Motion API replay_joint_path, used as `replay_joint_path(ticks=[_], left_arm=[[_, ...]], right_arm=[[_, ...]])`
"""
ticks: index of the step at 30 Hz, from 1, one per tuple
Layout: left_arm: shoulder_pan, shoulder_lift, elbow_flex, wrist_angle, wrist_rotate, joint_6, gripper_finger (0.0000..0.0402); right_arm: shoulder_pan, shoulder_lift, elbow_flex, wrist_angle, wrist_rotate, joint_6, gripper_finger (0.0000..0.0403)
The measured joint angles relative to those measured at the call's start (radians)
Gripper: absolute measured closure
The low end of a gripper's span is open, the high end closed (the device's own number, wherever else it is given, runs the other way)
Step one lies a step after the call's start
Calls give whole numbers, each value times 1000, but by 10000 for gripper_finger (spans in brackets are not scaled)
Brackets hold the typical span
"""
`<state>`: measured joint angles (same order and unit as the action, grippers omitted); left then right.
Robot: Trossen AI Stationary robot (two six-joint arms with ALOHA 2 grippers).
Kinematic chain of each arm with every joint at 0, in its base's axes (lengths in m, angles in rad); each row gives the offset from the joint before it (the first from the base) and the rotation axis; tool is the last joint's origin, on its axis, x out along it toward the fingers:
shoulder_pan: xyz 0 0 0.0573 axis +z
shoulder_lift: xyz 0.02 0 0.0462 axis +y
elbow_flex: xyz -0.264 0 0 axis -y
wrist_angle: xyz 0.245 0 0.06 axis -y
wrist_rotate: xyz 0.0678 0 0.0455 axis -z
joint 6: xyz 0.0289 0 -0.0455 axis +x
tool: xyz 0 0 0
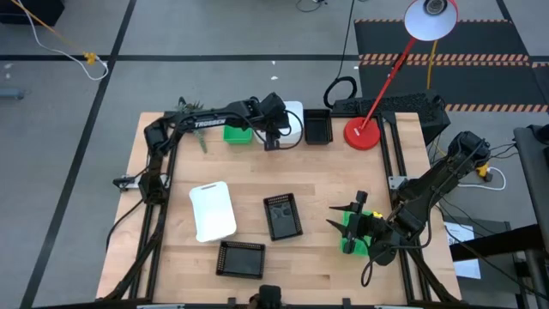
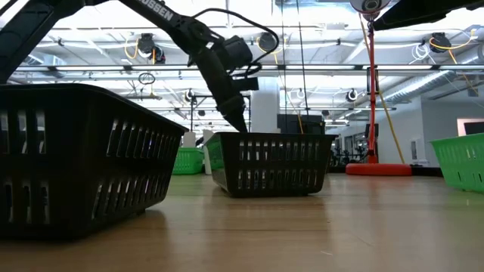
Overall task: Stack baskets by color
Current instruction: Stack the middle black bin on the top black bin
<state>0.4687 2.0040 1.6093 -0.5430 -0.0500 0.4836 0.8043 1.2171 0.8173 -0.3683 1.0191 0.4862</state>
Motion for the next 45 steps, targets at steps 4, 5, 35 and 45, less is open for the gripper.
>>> replay_joint_path(ticks=[4, 5, 35, 45], left_arm=[[-15, -49, 0, -7, -16, -13, 219], [-21, -64, 0, -13, -17, -16, 217], [-761, -518, -439, -125, -208, -600, 215], [-942, -517, -522, -30, -347, -780, 215]], right_arm=[[0, 0, 0, 0, 0, 0, 232], [0, 0, 0, 0, 0, 0, 232], [-22, 1, -97, 201, -56, 14, 232], [-181, 29, -125, 435, -409, -69, 232]])
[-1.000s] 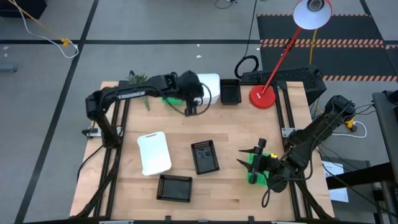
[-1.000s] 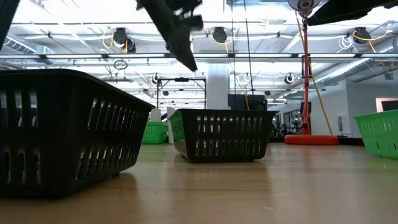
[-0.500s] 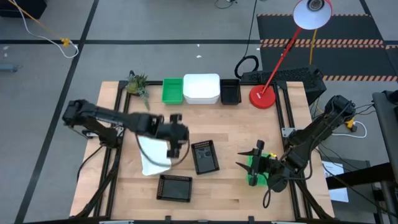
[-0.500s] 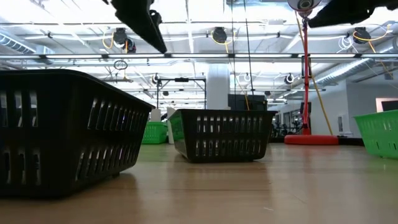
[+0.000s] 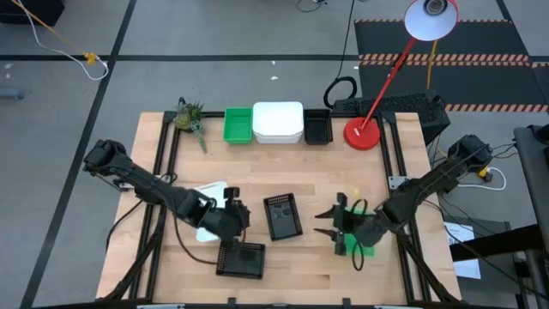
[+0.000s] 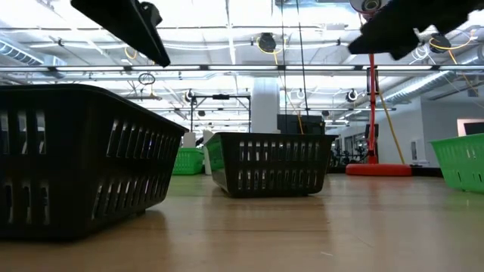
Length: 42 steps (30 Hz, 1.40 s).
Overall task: Stack baskets by color
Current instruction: Stack the middle black bin on the top black bin
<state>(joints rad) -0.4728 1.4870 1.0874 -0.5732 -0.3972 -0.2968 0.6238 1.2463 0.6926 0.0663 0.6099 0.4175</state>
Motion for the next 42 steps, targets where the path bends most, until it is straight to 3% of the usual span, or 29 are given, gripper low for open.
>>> replay_joint_path(ticks=[7, 14, 26, 33, 42], left_arm=[[-70, -1, -103, 202, -72, -16, 215], [-81, 0, -241, 426, -104, -12, 215], [-81, 0, -388, 674, -104, 3, 215], [-81, 0, -407, 717, -104, 3, 215], [-81, 0, -407, 742, -103, 30, 215]], right_arm=[[-113, 99, 59, 76, -199, -92, 232], [-168, 267, 223, -71, -357, -165, 232], [-204, 538, 510, -328, -380, -218, 236], [-225, 585, 532, -342, -460, -228, 282], [-250, 585, 532, -369, -461, -272, 369]])
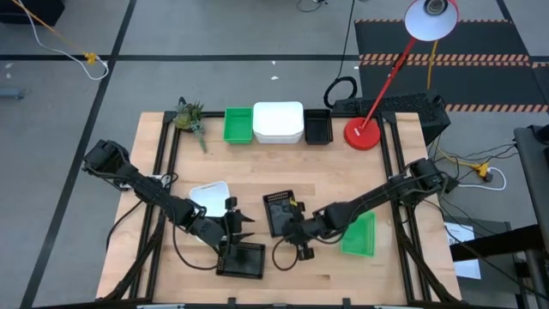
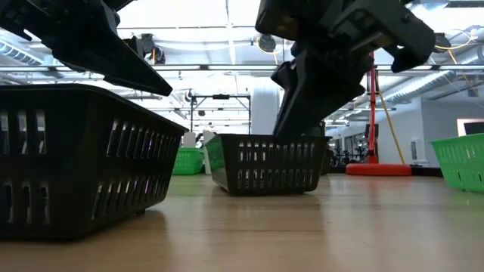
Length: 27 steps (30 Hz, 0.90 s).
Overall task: Stack baskets by color
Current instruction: Stack the middle black bin on the top black bin
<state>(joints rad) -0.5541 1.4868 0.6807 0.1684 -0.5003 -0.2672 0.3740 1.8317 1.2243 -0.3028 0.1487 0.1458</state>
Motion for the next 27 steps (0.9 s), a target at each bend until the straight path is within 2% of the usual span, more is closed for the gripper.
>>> replay_joint_path(ticks=[4, 11, 15, 18, 22, 27], left_arm=[[0, 0, 0, 0, 0, -1, 215], [-1, 0, 0, 1, 0, -4, 215], [-2, 0, 0, 1, 1, -5, 215], [-2, 0, 0, 1, 1, -5, 215], [-2, 0, 0, 1, 1, -5, 215], [-6, 0, 0, 0, 1, -5, 215]], right_arm=[[-14, -2, 0, -19, -21, -4, 395], [-27, 0, 0, -31, -22, 12, 344], [-35, 0, 0, -33, -18, 24, 333], [-38, 0, 0, -34, -18, 14, 349], [-44, 0, 0, -41, -19, 2, 390], [-47, -20, -1, -78, -13, -2, 387]])
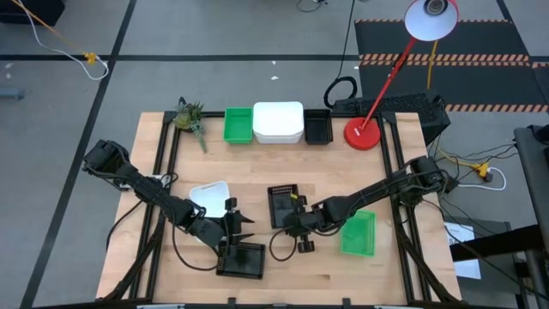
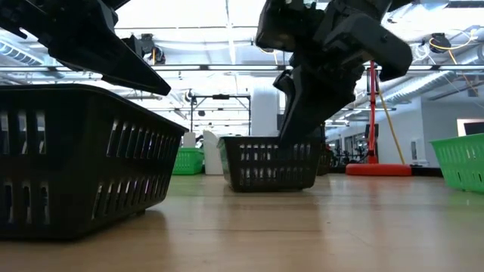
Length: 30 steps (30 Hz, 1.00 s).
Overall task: Stack baskets by color
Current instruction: Stack the middle black bin on the top black bin
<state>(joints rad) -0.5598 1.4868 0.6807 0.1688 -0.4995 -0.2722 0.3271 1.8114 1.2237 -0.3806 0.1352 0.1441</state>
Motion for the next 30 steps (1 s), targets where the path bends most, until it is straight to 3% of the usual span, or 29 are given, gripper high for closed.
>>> replay_joint_path(ticks=[12, 20, 26, 30], left_arm=[[15, 0, 1, -1, -22, 56, 215], [64, 0, 1, 0, -24, 140, 215], [92, 0, 1, -17, -25, 127, 215], [87, 0, 1, -17, -24, 104, 215]], right_arm=[[-4, -297, 0, -278, 169, -35, 399], [-31, -527, 0, -342, 262, -128, 401], [-86, -613, 0, -425, 392, -194, 402], [-139, -628, 0, -439, 410, -249, 401]])
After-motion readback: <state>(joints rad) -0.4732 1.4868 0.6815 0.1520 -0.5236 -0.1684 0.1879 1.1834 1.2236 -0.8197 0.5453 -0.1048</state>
